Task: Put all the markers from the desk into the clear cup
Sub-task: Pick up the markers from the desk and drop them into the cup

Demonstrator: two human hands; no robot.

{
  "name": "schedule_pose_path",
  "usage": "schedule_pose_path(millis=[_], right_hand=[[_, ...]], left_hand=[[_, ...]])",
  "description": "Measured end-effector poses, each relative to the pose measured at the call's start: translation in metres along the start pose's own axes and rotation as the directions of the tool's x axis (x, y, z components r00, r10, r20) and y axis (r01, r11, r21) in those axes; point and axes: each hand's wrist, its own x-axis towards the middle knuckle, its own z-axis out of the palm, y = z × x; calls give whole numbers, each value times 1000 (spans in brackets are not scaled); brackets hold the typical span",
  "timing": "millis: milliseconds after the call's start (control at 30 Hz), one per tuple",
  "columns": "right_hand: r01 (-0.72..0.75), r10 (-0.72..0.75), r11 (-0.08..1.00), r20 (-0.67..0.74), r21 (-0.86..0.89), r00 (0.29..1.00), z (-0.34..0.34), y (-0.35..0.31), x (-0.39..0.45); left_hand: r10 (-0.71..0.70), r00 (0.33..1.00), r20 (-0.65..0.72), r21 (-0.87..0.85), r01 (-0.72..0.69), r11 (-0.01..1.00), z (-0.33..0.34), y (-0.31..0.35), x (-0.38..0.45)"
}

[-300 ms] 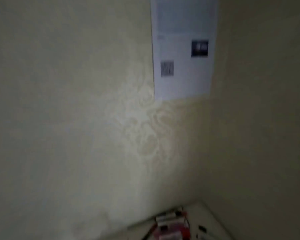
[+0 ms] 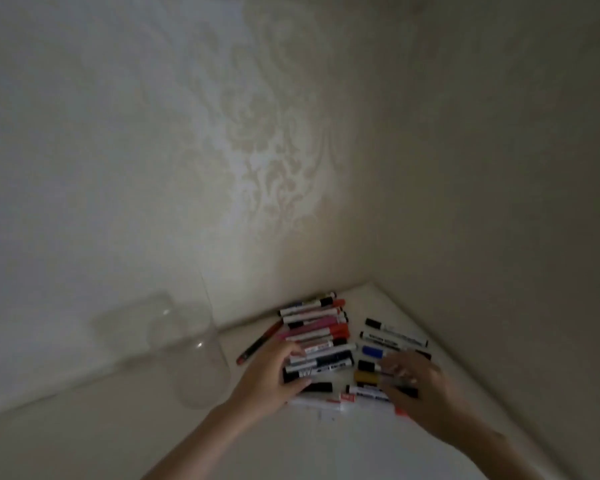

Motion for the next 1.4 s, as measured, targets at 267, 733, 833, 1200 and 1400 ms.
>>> schedule_pose_path(millis=[267, 733, 833, 1200, 1400], right_hand=[[86, -152, 913, -137, -398, 979, 36, 79, -35], [-101, 54, 876, -113, -472, 992, 37, 77, -41], [-108, 64, 870, -106, -481, 992, 37, 76, -43], [2, -60, 898, -117, -440, 991, 47, 77, -47], [5, -48, 937, -116, -350, 992, 46, 65, -53]], left_hand=[[34, 999, 17, 219, -37, 975, 28, -60, -24], [-130, 991, 16, 188, 124, 974, 21, -59, -56], [-98, 995, 35, 142, 92, 986, 23, -61, -59], [-124, 984, -126, -123, 109, 986, 16, -62, -64], [-162, 946, -279, -332, 64, 941, 0, -37, -48]])
